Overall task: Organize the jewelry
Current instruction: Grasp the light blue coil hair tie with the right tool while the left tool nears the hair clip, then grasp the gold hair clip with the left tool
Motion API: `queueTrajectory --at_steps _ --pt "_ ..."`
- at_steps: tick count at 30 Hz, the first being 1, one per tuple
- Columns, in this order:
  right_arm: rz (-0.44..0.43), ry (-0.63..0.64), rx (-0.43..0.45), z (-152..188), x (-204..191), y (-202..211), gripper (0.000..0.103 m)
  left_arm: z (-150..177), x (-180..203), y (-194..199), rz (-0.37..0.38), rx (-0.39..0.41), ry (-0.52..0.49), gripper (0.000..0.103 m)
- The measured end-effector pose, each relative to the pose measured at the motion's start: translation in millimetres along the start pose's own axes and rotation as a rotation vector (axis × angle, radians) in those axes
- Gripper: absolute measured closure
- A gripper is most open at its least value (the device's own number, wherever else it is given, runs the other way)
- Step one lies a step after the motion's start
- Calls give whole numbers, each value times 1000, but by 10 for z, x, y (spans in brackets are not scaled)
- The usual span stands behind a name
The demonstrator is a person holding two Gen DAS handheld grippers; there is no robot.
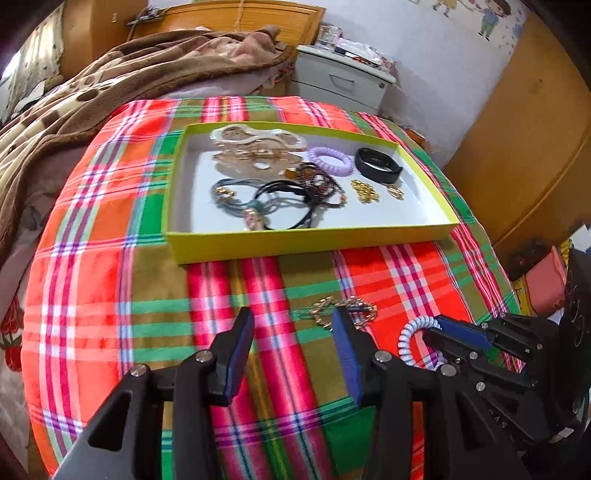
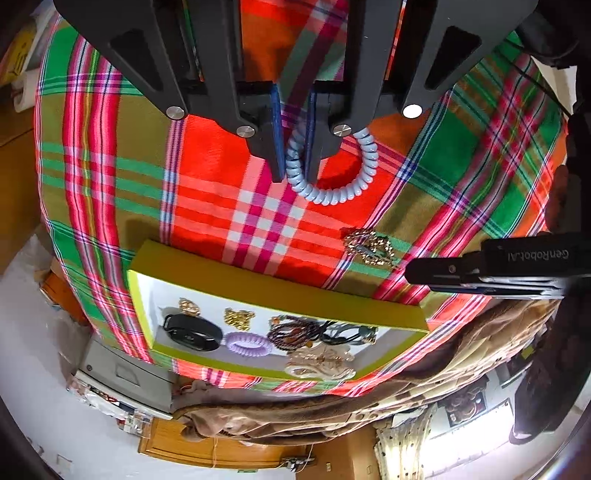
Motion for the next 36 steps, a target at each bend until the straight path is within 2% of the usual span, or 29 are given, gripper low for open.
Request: queueTrajectory --at_steps 7,9,16,19,21,26,27,29,33,36 --pt "35 -83 47 41 266 164 93 1 207 -149 19 -32 -68 55" --pt "38 -104 53 58 328 188 93 14 263 -185 21 -39 -87 51" --pt "34 -132 64 67 397 196 93 57 415 -295 -28 -44 -181 50" --pt "30 -139 69 73 412 198 93 94 510 -316 -56 -45 -255 49" --pt "26 -149 71 91 435 204 93 131 565 -315 -49 -58 -292 49" --pt "27 -177 71 126 503 192 93 103 616 -352 -41 -55 -297 49" --pt "27 -179 70 126 506 185 93 100 619 -357 -36 -57 -298 51" --pt "27 -180 69 135 511 188 93 104 638 -327 -30 -73 -318 61" --pt "28 -192 78 150 548 201 93 144 668 -242 21 -104 -390 62" --pt "23 -209 80 171 595 188 93 74 649 -251 0 -74 -402 62"
Point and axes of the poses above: each gripper's, at about its wrist camera, not at the fingertips, and y roughly against the way its jaws point, x to its right, z to its underside, the point moved 1 cm from there along -y, roughly the way its jaws point, and after that the axes turned 11 degrees about y, right-handed, at the moved point
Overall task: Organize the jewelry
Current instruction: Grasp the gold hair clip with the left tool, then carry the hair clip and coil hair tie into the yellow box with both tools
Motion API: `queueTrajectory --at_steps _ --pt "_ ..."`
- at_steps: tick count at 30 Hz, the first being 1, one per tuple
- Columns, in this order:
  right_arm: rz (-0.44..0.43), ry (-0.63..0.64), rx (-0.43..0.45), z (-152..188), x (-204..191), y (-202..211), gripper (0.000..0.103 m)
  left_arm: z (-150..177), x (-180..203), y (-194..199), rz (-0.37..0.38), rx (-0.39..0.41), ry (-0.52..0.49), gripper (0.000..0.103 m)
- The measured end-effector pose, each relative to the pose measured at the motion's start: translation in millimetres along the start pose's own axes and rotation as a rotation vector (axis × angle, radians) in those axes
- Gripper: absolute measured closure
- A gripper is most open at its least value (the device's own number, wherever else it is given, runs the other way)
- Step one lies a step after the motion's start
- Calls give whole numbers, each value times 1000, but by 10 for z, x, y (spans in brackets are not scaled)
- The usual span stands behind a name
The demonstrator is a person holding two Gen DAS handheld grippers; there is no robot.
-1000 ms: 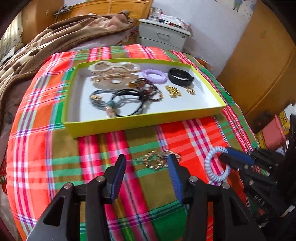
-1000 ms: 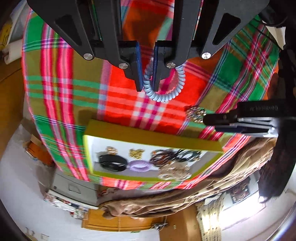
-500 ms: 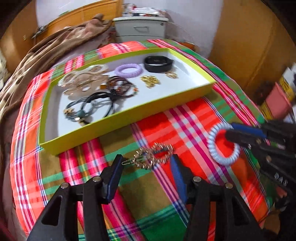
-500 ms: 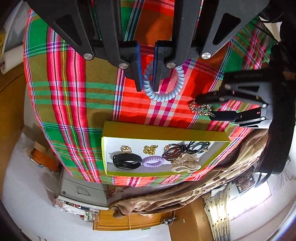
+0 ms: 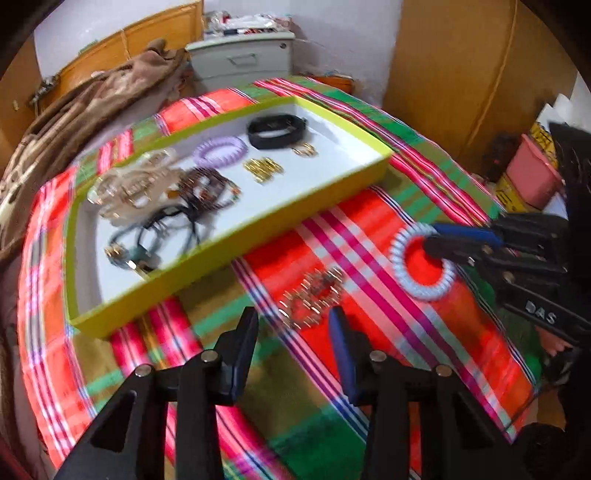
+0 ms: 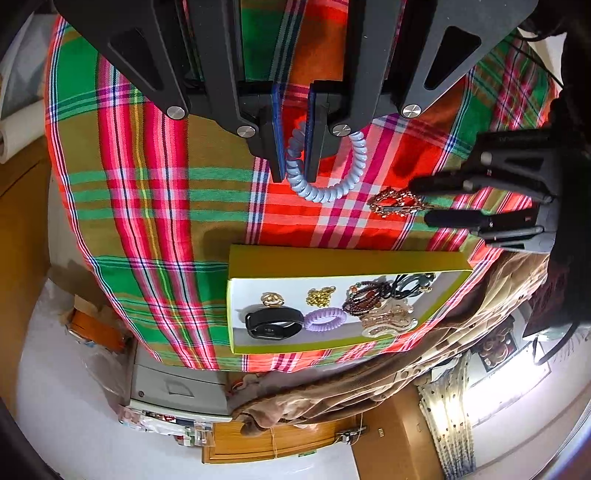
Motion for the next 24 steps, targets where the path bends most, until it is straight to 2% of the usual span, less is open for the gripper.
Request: queueTrajectory --at_steps 3,9,13,16,24 --pt "-1 -1 -5 8 10 -13 93 -59 4 -62 31 1 -13 55" --pt "-3 -6 -4 4 43 -18 93 -71 161 -168 7 -1 -94 55" --pt "-4 -10 -3 0 59 -34 93 -85 182 -172 14 -4 -92 55" --pt "-5 -9 -4 -5 61 -40 93 -83 172 -155 8 3 -77 68" --pt "5 -8 8 -64 74 -2 93 -109 120 -138 -3 12 -28 69"
Point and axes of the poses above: each gripper's, at about its wrist camera, not at the fingertips, and y roughly against the way its jaws point, x to its right, z to its underside, the point moved 1 cm from there along -y, roughly the way its jaws point, and after that the axes turned 11 degrees about y, right-handed, at the moved point
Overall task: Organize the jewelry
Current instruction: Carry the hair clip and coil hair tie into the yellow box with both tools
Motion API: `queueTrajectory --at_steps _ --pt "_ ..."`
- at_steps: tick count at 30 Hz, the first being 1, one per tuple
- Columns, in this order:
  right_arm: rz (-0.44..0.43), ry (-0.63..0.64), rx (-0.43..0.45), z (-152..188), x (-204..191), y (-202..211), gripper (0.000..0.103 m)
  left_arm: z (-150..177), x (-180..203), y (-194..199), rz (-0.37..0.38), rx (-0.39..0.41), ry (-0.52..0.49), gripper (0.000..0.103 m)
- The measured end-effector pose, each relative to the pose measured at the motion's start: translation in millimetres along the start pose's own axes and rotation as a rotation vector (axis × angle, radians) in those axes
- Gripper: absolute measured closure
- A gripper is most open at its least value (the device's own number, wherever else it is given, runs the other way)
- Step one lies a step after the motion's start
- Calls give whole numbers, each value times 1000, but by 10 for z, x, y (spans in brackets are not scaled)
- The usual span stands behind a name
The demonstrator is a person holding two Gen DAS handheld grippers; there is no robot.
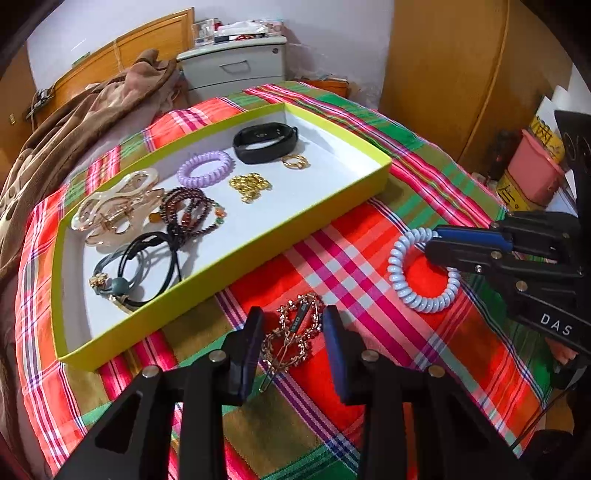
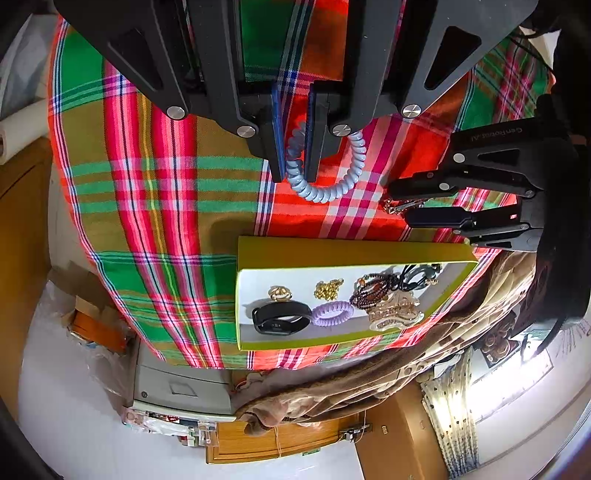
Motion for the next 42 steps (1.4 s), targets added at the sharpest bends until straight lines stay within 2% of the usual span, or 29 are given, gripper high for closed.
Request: queueTrajectory --at_steps 13,23,27,31,42 --pt "25 17 55 -277 1 115 93 -158 -147 331 9 86 48 69" --pt "25 6 110 -699 104 88 93 -450 -395 512 4 162 156 69" --pt "34 -10 99 -862 159 -83 93 -559 -476 404 -11 153 195 69" --pt "44 -9 48 -940 201 -322 93 -619 -544 227 -20 127 221 69" --pt "41 20 -49 -916 238 -680 93 -613 -615 -118 -59 61 254 68"
Point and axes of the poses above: each gripper's, at about its wrist camera, not at the fingertips, and y roughly against the way its jaws point, x to its right, z to its underside, the point moved 1 cm from there along -y, roughly the way its jaws point, and after that the axes turned 11 degrees about y, right-handed, at the moved point
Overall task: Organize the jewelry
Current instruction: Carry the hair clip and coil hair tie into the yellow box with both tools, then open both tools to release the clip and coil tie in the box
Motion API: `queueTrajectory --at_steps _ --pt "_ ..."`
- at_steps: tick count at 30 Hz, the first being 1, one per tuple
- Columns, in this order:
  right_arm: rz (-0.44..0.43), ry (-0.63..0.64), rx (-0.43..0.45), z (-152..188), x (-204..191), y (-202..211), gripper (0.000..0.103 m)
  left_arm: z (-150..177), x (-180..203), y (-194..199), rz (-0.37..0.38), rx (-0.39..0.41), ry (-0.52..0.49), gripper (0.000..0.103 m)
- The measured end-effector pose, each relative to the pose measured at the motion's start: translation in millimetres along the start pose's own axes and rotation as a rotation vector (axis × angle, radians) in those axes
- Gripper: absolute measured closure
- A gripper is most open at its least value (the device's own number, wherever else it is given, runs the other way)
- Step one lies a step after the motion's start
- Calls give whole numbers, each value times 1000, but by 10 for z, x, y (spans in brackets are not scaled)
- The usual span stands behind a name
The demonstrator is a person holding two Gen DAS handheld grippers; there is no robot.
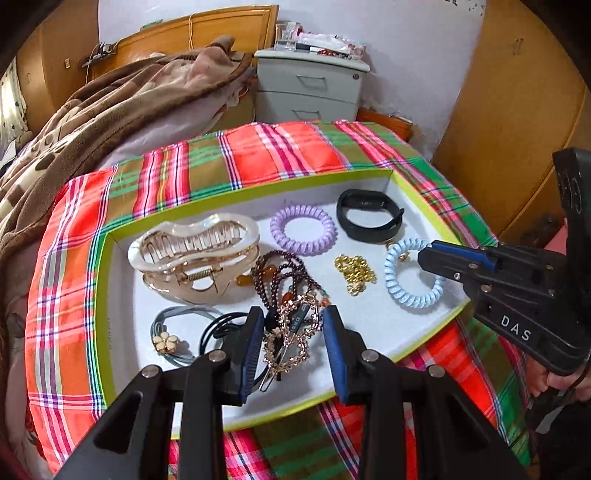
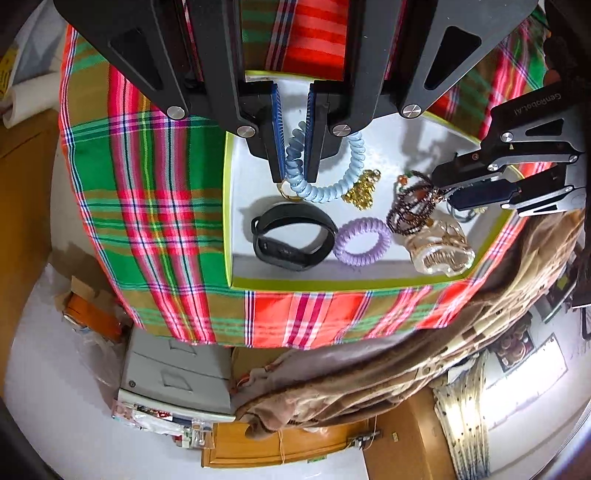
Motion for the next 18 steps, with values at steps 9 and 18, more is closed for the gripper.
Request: queueTrajectory --at_steps 9,18 --pt "20 39 -36 32 -47 -80 93 28 19 -15 -13 6 -2 68" --pt "39 50 -29 31 -71 -41 87 61 12 -54 -26 -15 16 68"
Point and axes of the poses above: each gripper's, at about its wrist camera, not at the fingertips, and y roughly against the way its jaws point, x to its right, z to its underside, the point moved 1 cm from there along -y, roughly the way its jaws point, and after that the axes turned 11 degrees about y, right-handed, at the moved point
